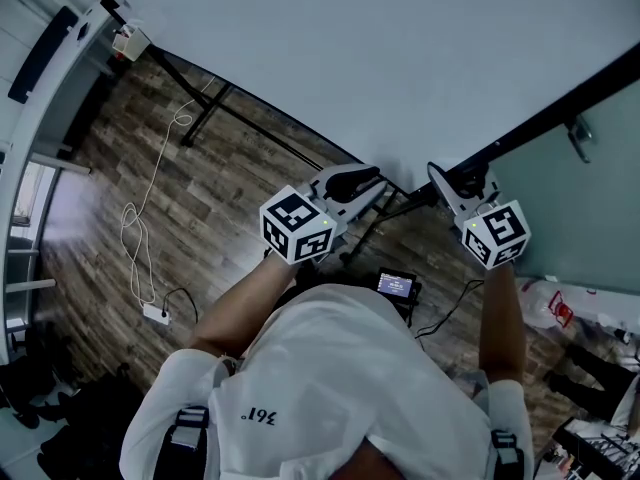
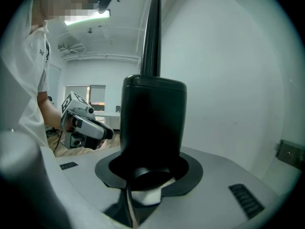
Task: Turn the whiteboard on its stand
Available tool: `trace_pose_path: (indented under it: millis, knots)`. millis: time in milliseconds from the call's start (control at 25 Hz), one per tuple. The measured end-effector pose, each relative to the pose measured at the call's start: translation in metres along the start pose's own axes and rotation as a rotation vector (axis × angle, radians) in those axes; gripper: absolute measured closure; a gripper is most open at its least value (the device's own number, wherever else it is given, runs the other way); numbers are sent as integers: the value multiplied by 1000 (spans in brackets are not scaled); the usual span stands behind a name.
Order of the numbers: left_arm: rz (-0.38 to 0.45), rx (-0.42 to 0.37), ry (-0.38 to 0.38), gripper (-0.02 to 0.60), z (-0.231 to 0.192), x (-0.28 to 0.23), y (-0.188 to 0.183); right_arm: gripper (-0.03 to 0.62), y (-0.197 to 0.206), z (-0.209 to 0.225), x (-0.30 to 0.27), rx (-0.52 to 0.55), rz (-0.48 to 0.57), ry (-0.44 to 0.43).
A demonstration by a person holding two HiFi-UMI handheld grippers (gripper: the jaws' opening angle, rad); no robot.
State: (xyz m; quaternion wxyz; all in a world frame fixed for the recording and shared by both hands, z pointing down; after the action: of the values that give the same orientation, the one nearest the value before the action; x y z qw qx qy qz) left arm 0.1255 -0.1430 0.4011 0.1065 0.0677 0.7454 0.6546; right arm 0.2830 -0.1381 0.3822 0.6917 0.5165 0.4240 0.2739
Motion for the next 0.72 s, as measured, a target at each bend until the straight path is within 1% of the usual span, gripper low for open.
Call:
trace_pose_path:
  millis: [360,720]
  knots:
    - [-6,0,-5,508,0,-1,1,431,-2,4,-12,-13,3,-1]
    - [-6,14,-27,508,-4,13,4,431,-11,-7,-38,-4,4,-8]
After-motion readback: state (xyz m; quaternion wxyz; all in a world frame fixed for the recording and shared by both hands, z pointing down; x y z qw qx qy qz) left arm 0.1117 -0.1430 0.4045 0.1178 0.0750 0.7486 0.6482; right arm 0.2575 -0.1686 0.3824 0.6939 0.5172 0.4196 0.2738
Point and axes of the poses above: the fingertips, and each gripper's own axes: x backward along the fingers, z to its right, y out of its underside, the point moved 4 cm from there along x, backward along the fingers, and after that the axes turned 13 degrees about -x, right-handed, at the moved point
